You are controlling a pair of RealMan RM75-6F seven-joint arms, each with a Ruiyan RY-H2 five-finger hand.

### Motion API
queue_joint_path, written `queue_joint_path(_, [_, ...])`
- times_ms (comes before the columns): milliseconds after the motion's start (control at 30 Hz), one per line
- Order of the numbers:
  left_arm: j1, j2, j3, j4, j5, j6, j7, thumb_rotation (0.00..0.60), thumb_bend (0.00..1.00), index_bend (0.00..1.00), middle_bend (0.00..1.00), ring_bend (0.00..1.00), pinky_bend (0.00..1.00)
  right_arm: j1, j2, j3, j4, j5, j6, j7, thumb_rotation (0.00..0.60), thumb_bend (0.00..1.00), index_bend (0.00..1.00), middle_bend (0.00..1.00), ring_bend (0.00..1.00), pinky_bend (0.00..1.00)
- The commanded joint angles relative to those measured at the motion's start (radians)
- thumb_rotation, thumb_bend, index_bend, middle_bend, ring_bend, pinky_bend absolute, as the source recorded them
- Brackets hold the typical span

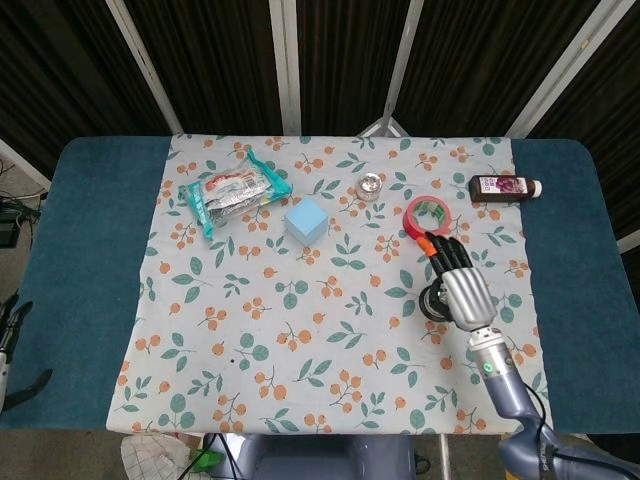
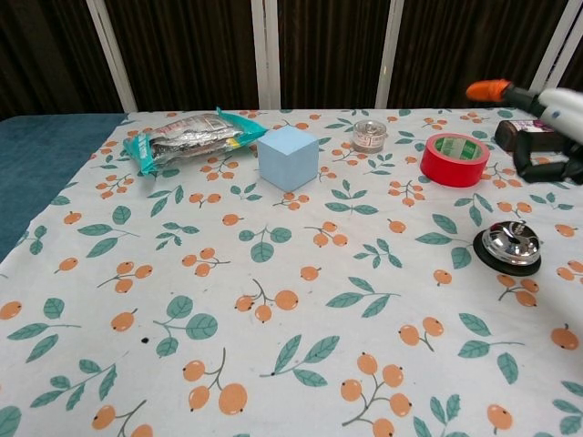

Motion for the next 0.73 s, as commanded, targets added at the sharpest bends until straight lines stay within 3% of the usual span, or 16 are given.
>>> queue_joint_path(33, [0.001,0.004,0.001,-0.002,0.001,0.002,-0.011,0.6,0.3,0.09,0.0,0.0,0.09,-0.094,0.171,-0.011,-0.207,-0.014,0.084,-0.064,0.6,0.93,0.02,0.0,0.0,0.0])
queue_joint_path(167, [0.002,0.009,0.002,-0.001,0.002,0.003,-0.022,0.6,0.3,0.09,0.0,0.0,0.09,-0.163,0.277,-0.067,-0.296,-0.019,0.118,-0.149,0.6,0.93,0.02,0.0,0.0,0.0])
queue_joint_path(333, [0.007,0.015,0.003,0.001,0.004,0.012,-0.038,0.6,0.3,0.08,0.0,0.0,0.09,-0.236,0.334,-0.136,-0.303,-0.041,0.169,-0.2,0.6,0.93,0.02,0.0,0.0,0.0])
queue_joint_path(533, [0.02,0.015,0.002,0.01,0.017,0.045,-0.051,0.6,0.29,0.05,0.0,0.0,0.09,-0.305,0.319,-0.174,-0.256,-0.039,0.235,-0.244,0.6,0.93,0.02,0.0,0.0,0.0])
queue_joint_path(733, [0.027,0.005,0.006,0.026,0.033,0.061,-0.041,0.6,0.29,0.05,0.0,0.0,0.09,-0.327,0.292,-0.181,-0.193,-0.048,0.257,-0.177,0.6,0.93,0.02,0.0,0.0,0.0])
